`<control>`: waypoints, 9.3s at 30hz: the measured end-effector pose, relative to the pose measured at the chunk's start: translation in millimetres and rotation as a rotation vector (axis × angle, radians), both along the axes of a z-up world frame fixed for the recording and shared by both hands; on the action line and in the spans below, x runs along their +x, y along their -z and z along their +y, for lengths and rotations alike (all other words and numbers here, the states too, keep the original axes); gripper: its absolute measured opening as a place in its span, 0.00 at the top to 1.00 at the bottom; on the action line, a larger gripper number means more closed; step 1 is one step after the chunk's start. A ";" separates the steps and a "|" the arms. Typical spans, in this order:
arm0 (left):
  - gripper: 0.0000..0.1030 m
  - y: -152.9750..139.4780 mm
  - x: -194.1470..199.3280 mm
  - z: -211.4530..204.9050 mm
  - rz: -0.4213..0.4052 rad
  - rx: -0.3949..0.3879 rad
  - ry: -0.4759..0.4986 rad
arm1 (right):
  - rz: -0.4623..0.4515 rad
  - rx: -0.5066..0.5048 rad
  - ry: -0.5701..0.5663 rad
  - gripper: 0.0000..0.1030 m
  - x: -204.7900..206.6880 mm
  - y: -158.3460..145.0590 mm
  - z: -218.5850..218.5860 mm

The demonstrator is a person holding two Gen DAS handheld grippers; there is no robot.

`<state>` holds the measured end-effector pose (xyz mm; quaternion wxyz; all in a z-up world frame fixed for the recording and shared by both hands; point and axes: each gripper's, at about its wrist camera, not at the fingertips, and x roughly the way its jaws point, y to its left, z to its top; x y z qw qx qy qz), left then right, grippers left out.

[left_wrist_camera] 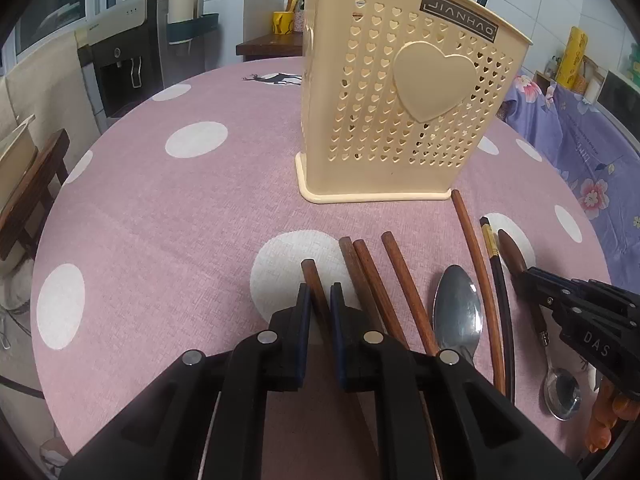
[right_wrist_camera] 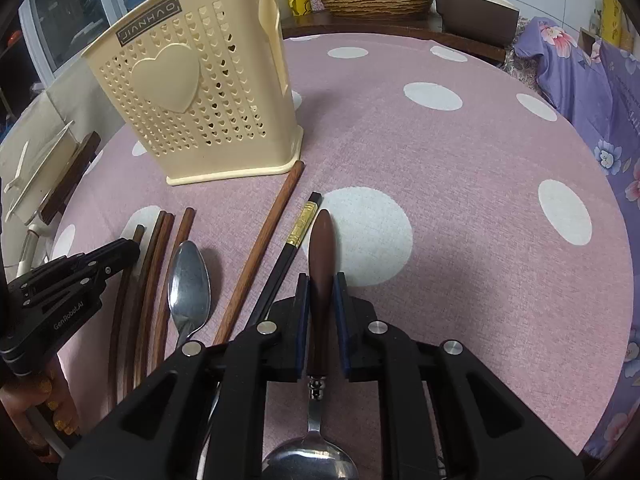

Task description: Organize utensils

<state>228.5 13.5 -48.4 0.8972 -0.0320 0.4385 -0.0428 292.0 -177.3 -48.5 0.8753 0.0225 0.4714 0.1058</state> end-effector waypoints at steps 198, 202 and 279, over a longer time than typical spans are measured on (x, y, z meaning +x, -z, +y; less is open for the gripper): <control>0.93 -179.3 -77.4 38.0 -0.563 -0.235 0.078 | -0.520 0.246 -0.053 0.85 -68.6 -152.3 -51.9; 0.93 -204.5 -69.9 38.3 -0.597 -0.238 0.102 | -0.531 0.257 -0.082 0.85 -58.0 -178.3 -47.4; 0.05 -79.8 -51.5 35.3 -0.326 -0.081 -0.029 | -0.367 0.037 0.028 0.38 -52.9 -73.8 -20.7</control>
